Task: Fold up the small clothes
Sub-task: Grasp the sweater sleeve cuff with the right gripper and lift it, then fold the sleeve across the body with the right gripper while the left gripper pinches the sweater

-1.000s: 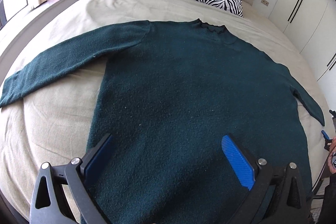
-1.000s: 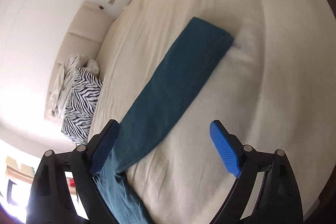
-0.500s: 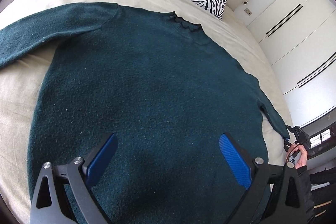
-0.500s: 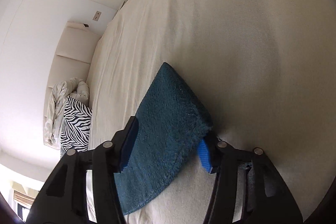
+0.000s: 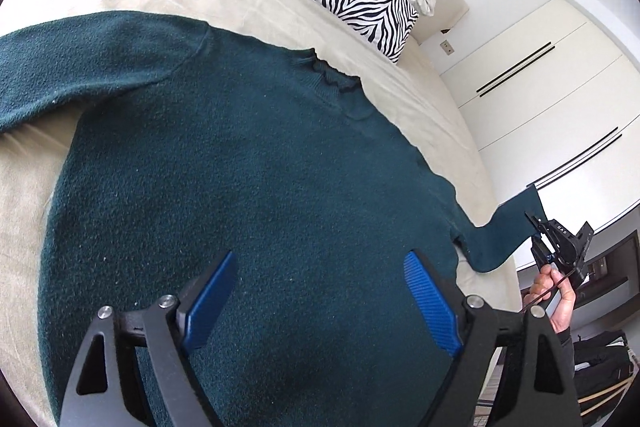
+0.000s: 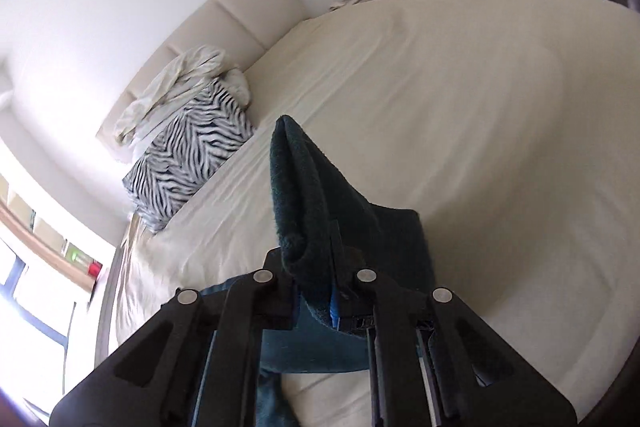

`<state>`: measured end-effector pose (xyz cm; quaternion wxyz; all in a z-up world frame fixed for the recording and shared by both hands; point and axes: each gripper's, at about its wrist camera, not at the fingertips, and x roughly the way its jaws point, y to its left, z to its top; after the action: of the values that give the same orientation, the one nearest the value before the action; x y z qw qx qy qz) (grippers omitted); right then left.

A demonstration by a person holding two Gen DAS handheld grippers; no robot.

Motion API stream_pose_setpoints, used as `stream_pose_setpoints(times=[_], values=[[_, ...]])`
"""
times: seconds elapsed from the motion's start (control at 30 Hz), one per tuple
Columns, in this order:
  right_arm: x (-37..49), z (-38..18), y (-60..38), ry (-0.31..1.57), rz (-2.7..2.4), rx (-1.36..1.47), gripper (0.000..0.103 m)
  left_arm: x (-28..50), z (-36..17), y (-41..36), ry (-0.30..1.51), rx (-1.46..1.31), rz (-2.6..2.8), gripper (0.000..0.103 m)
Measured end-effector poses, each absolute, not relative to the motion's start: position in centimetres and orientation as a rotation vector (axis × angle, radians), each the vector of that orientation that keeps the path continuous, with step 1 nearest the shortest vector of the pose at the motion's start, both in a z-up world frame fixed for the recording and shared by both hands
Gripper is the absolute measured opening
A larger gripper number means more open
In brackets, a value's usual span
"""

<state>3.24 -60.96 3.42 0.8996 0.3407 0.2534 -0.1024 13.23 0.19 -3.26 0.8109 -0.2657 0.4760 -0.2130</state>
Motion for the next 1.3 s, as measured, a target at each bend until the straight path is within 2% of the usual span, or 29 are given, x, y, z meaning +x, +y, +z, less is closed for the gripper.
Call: stream_pose_setpoints(times=[0.17,0.3,0.43,0.53,0.57,0.6,0.67,0.77,0.87,0.93,0.97,1.0,1.03,1.1,1.27,1.3], values=[[8.6,4.5,-45.7,0.595,0.055,0.528,0.009,14.0,-3.0,2.3,0.988,-0.655,-0.467,0.087],[11.2,0.4,-34.8,0.709,0.151,0.439,0.009,14.6,-3.8,3.0,1.006,-0.697,-0.479,0.087],[11.6,-5.7,-28.1,0.863,0.186,0.393,0.012,15.7,-5.6,2.5,1.049,-0.753,-0.504,0.087],[9.0,-9.4,-24.9,0.915,0.216,0.417,0.024,16.7,-6.6,1.2,1.079,-0.792,-0.539,0.087],[8.4,-9.7,-25.1,0.897,0.241,0.440,0.038,17.0,-6.8,0.6,1.084,-0.801,-0.553,0.087],[7.5,-9.7,-25.5,0.884,0.256,0.468,0.060,17.3,-6.9,-0.1,1.087,-0.807,-0.567,0.087],[6.3,-9.1,-27.0,0.853,0.269,0.533,0.078,18.0,-7.1,-1.7,1.103,-0.811,-0.591,0.087],[4.1,-7.2,-29.9,0.822,0.246,0.546,0.079,19.0,-7.2,-4.4,1.122,-0.797,-0.630,0.086],[2.1,-8.0,-32.3,0.830,0.239,0.635,0.079,20.2,-7.9,-7.1,1.170,-0.767,-0.649,0.074],[1.3,-8.5,-34.0,0.833,0.232,0.696,0.079,21.0,-8.6,-8.9,1.212,-0.740,-0.653,0.059],[0.8,-8.8,-34.7,0.829,0.229,0.719,0.079,21.3,-8.8,-9.6,1.226,-0.711,-0.640,0.056],[0.3,-8.8,-35.7,0.824,0.221,0.741,0.079,21.6,-8.9,-10.2,1.232,-0.686,-0.626,0.045],[-0.2,-9.0,-36.6,0.820,0.215,0.766,0.079,21.9,-9.0,-10.6,1.240,-0.667,-0.612,0.029],[-0.7,-9.9,-37.9,0.813,0.211,0.816,0.079,22.4,-8.8,-10.7,1.242,-0.633,-0.584,0.012],[-2.3,-10.5,-40.3,0.781,0.219,0.878,0.078,23.0,-5.4,-8.5,1.139,-0.570,-0.581,0.010],[-2.4,-10.6,-40.7,0.775,0.219,0.894,0.078,23.2,-4.5,-7.7,1.108,-0.556,-0.568,0.005]])
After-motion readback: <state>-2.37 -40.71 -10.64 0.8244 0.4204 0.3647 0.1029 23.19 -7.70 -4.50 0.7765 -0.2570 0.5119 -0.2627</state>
